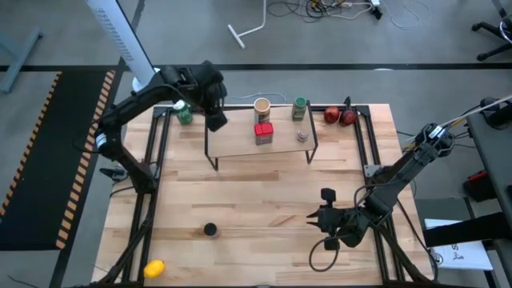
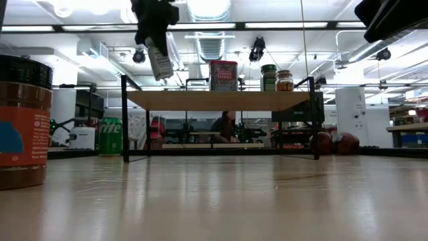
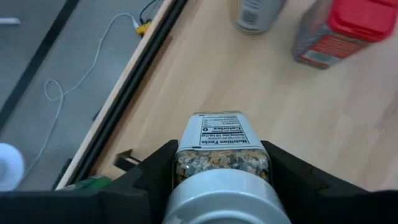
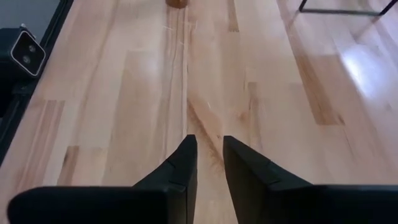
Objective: Shelf spices
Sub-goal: Put the white seasoning bottle on the shelf
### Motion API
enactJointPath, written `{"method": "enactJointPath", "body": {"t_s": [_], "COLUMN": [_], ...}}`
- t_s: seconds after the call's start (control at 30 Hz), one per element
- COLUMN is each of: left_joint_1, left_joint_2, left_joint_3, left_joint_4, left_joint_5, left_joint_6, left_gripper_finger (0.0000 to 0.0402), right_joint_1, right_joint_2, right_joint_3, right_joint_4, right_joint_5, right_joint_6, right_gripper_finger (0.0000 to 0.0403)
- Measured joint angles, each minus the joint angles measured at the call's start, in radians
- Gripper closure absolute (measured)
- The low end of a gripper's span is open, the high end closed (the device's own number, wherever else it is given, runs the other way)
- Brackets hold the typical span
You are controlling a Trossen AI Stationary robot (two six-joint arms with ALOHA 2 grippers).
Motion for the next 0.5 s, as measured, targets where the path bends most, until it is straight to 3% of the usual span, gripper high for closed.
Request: {"method": "enactJointPath", "body": {"t_s": [0.23,0.4,0.5], "left_joint_1": [0.035,0.035,0.035], "left_joint_2": [0.089,0.208,0.292], "left_joint_3": [0.051,0.254,0.414], "left_joint_4": [-0.009,-0.069,-0.247], "left_joint_5": [0.055,0.059,0.058], "left_joint_6": [0.056,0.116,0.170], "left_gripper_finger": [0.0219,0.0219,0.0219], "right_joint_1": [-0.009,-0.024,-0.025], "right_joint_2": [0.000,0.000,0.000], "right_joint_3": [0.000,0.000,0.000], "right_joint_4": [0.002,0.000,-0.011], "right_joint_5": [0.048,0.044,0.023], "right_joint_6": [-0.054,-0.073,-0.073], "right_gripper_finger": [0.0334,0.0340,0.0349]}}
